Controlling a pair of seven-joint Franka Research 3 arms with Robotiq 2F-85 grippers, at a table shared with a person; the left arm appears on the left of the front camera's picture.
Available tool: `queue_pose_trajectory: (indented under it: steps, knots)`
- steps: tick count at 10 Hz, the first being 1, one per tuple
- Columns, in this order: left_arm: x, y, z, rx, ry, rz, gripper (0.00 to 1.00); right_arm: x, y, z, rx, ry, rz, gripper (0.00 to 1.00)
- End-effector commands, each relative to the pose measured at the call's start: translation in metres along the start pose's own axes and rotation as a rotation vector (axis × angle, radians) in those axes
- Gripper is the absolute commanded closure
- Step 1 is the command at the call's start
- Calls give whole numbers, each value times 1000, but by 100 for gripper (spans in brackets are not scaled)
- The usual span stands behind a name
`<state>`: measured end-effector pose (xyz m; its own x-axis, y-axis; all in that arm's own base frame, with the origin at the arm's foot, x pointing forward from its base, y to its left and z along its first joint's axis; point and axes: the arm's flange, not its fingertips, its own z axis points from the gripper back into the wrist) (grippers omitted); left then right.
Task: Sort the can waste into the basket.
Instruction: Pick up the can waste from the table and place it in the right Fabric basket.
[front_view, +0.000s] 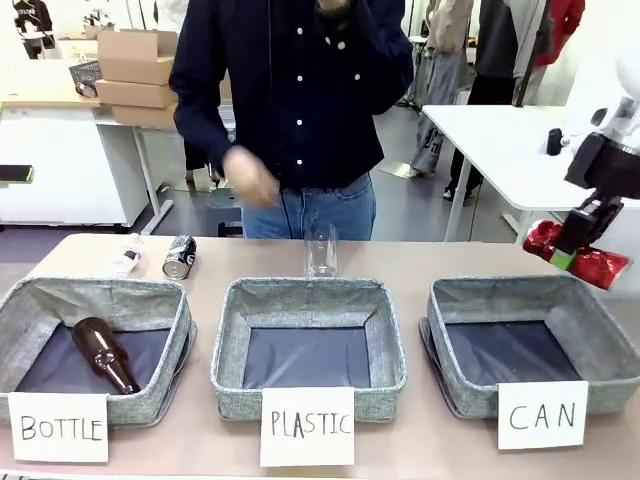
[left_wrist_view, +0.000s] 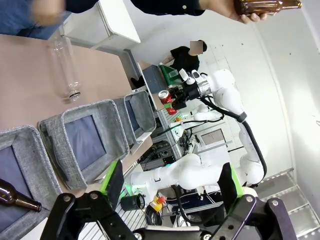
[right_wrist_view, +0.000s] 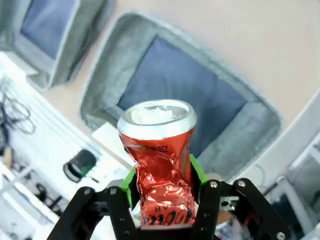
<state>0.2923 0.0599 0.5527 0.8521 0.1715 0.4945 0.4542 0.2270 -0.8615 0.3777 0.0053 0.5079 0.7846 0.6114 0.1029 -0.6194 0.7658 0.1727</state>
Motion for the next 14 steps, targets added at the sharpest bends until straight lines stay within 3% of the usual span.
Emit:
queue_pose_trajectory:
  steps: [1, 4, 5, 6, 7, 12, 13, 14]
  knots:
    - [1, 0, -1, -24, -7, -20, 0, -8, -1, -7, -4, -34, 108, 100]
    - [1, 0, -1, -24, -7, -20, 0, -7, -1, -7, -21, -24, 151, 100]
    - [1, 0, -1, -24, -7, -20, 0, -6, -3, -8, -26, -20, 136, 17]
    - [1, 0, -1, -24, -7, -20, 0, -5, -4, -8, -25, -14, 147, 6]
    - [1, 0, -1, -24, -7, -20, 0, -5, -4, -7, -21, -9, 151, 0]
    - [1, 0, -1, -24, -7, -20, 0, -4, -8, -6, 50, -78, 116, 0]
    - [1, 0, -1, -24, -7, -20, 0, -5, -7, -1, 112, -148, 139, 0]
    - [1, 0, -1, -24, -7, -20, 0, -7, -9, 10, 254, -286, 183, 0]
